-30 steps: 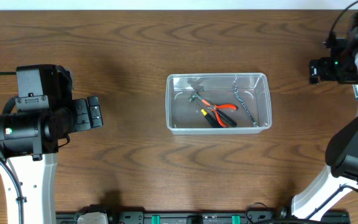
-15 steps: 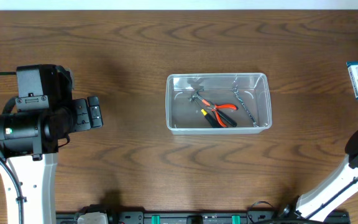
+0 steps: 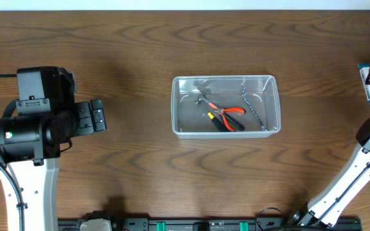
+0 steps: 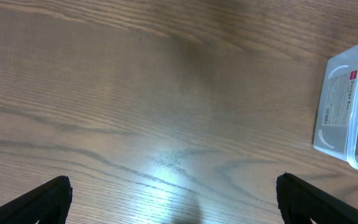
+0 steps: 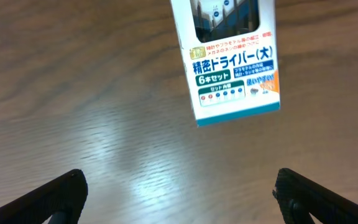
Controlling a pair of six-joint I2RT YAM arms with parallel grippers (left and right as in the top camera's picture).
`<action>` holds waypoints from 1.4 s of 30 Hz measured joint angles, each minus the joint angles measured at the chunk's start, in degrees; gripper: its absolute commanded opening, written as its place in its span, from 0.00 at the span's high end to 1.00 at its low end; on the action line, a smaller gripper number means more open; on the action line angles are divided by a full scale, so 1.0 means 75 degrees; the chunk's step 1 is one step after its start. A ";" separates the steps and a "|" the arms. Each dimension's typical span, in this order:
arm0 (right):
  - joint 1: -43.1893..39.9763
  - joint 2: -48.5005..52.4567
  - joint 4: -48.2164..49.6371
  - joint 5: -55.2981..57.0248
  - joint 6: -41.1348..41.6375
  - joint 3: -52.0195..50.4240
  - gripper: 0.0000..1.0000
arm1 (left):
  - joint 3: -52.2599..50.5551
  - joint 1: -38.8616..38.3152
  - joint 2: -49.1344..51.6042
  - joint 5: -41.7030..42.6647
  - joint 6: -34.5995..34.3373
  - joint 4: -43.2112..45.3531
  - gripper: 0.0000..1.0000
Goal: Pack container
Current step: 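Move the right gripper right toward the teal screwdriver-set box, then lower the right gripper around the box and close on it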
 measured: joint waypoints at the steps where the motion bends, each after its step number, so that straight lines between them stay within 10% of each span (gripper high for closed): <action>1: -0.0023 0.0044 0.0134 0.0003 -0.0087 0.0000 0.01 | 0.0000 0.0000 0.0000 0.0000 0.0003 0.0000 0.02; 42: -0.0204 0.0784 0.2492 -0.0810 -0.1408 0.0000 0.01 | 0.0000 0.0000 0.0000 0.0000 0.0003 0.0000 0.02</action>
